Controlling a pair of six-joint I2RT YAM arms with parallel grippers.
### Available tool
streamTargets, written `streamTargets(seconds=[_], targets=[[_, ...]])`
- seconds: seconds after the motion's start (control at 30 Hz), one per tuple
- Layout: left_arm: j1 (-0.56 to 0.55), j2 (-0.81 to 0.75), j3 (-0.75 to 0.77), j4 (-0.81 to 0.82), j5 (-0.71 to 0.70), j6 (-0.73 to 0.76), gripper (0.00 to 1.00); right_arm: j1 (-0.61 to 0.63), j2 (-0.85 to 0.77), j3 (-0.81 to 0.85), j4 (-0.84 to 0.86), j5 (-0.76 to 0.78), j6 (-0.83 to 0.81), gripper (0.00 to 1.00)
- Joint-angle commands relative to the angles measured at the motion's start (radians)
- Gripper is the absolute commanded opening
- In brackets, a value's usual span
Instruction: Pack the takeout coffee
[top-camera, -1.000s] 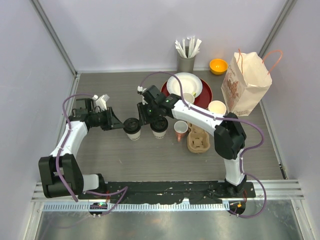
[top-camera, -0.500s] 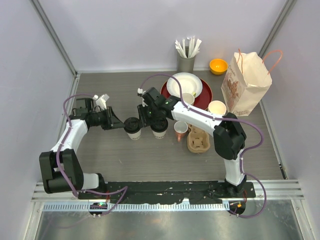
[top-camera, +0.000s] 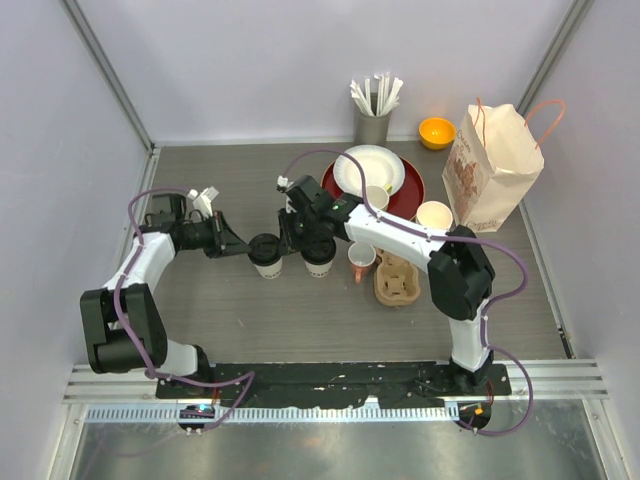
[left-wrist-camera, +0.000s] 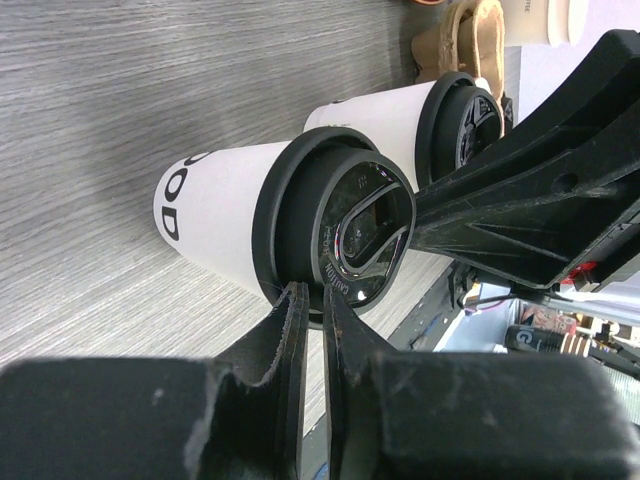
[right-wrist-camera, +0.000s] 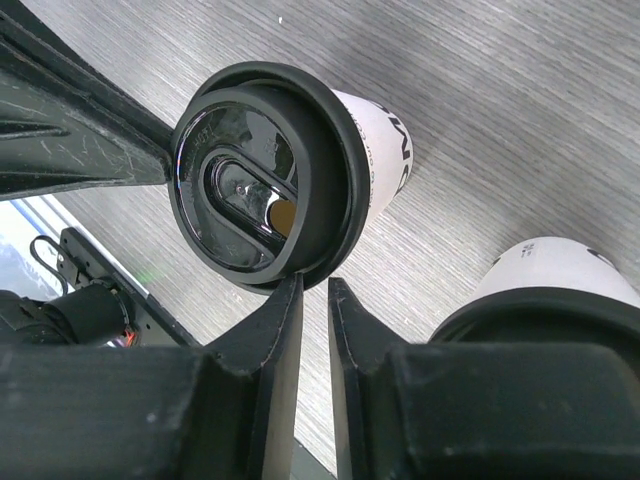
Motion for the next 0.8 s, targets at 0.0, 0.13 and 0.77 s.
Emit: streamTargets(seconds=[0.0, 0.13, 0.77], targets=[[0.003, 0.064, -0.021, -0.059, -0.139, 0.062, 0.11, 0.006, 0.016, -0.064, 0.013, 0.033, 0.03, 0.18], [0.006, 0.076, -0.019, -0.059, -0.139, 0.062, 0.11, 0.007, 0.025, -0.087, 0.013, 0.04, 0.039, 0.12], [0.015, 0.084, -0.018, -0.064, -0.133, 0.062, 0.09, 0.024, 0.057, -0.171, 0.028, 0.088, 0.074, 0.01]])
